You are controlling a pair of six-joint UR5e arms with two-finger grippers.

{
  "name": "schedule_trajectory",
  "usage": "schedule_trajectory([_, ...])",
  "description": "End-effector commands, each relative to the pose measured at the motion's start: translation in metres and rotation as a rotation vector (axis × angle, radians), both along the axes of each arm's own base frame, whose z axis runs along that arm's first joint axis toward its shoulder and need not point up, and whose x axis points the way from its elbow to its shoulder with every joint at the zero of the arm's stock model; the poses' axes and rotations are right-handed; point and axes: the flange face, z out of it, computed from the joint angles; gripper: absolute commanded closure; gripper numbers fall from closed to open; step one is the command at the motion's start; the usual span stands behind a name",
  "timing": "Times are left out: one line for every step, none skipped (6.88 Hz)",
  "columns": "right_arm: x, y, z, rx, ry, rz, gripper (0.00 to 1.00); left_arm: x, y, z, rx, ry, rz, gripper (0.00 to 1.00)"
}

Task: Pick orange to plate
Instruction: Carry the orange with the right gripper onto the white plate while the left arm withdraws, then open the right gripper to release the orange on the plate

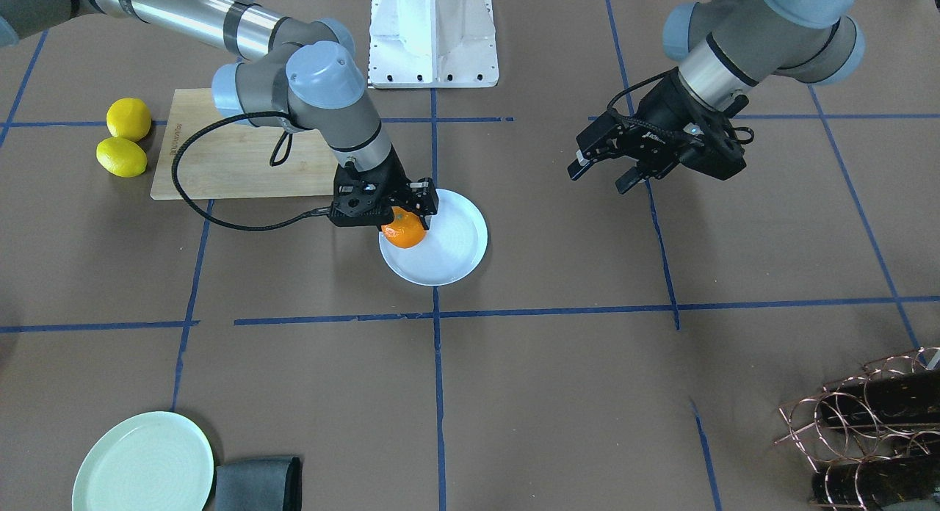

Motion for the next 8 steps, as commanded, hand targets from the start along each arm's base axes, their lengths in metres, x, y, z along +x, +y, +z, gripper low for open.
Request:
schedule_trajectory([-0.019, 0.007, -0.010, 0.015, 0.008, 0.003, 1.00, 0.004, 0.000, 0.005, -0.007, -0.008, -0.001, 0.00])
schedule_trajectory([-0.025, 0.004, -0.011, 0.012, 0.014, 0.003, 1.00, 0.005, -0.001, 0.005, -0.008, -0.009, -0.001, 0.00])
schedule_trajectory([-0.030, 0.000, -0.009, 0.015, 0.023, 0.011, 1.00, 0.006, -0.001, 0.008, -0.012, -0.014, -0.002, 0.00])
schedule_trajectory([-0.030, -0.002, -0.007, 0.017, 0.034, 0.021, 1.00, 0.006, -0.001, 0.008, -0.012, -0.014, -0.002, 0.00])
schedule_trajectory([-0.032, -0.004, -0.004, 0.019, 0.041, 0.029, 1.00, 0.006, -0.001, 0.008, -0.013, -0.013, -0.002, 0.00])
schedule_trajectory([-0.032, -0.005, -0.003, 0.025, 0.046, 0.036, 0.98, 0.006, -0.002, 0.009, -0.013, -0.015, -0.002, 0.00])
schedule_trajectory([-0.035, -0.006, -0.003, 0.025, 0.051, 0.037, 0.01, 0.006, -0.002, 0.010, -0.015, -0.015, -0.002, 0.00])
schedule_trajectory([-0.038, -0.006, -0.011, 0.036, 0.048, 0.053, 0.00, 0.006, -0.002, 0.009, -0.013, -0.015, -0.002, 0.00])
